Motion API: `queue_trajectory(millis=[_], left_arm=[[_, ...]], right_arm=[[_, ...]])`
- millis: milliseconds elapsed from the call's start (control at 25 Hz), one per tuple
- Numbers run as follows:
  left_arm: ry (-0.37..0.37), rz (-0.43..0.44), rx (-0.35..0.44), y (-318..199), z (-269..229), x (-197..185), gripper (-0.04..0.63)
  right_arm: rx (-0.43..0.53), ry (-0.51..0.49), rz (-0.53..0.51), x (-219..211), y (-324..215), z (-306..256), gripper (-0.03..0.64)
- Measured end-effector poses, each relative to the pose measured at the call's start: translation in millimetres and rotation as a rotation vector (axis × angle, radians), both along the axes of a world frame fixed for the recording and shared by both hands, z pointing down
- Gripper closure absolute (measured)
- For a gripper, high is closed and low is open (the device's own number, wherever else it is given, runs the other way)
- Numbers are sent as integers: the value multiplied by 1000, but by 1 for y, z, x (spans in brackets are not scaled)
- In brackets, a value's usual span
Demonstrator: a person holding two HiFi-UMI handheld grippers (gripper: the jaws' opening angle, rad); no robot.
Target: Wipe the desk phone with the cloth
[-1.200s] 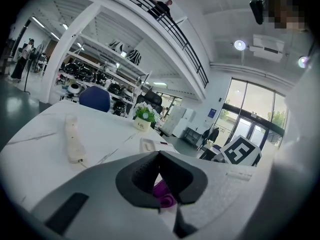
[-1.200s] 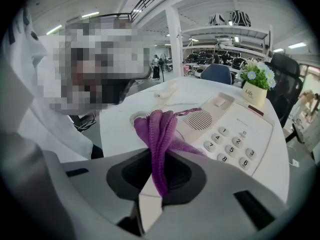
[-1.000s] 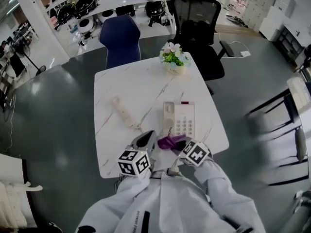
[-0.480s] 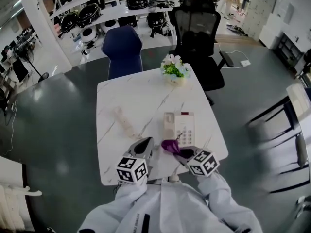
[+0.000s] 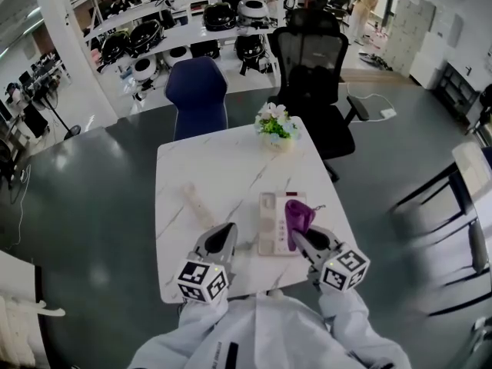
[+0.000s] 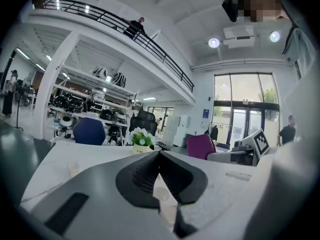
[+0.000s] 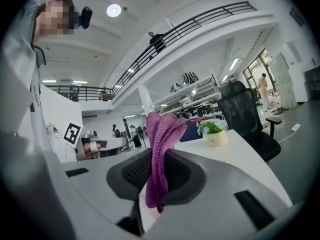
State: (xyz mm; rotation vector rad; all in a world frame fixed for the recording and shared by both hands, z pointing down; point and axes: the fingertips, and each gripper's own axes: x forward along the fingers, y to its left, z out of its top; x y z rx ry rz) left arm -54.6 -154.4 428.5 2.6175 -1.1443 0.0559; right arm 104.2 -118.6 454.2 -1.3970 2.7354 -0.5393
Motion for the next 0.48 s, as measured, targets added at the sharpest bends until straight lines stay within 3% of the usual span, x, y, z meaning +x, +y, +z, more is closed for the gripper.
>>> queue_trajectory(millis=[480], left_arm=[[41,-75,129,-5,-48,-18,598]], right_arm=[[156,-42,148,32,-14,-55,575]])
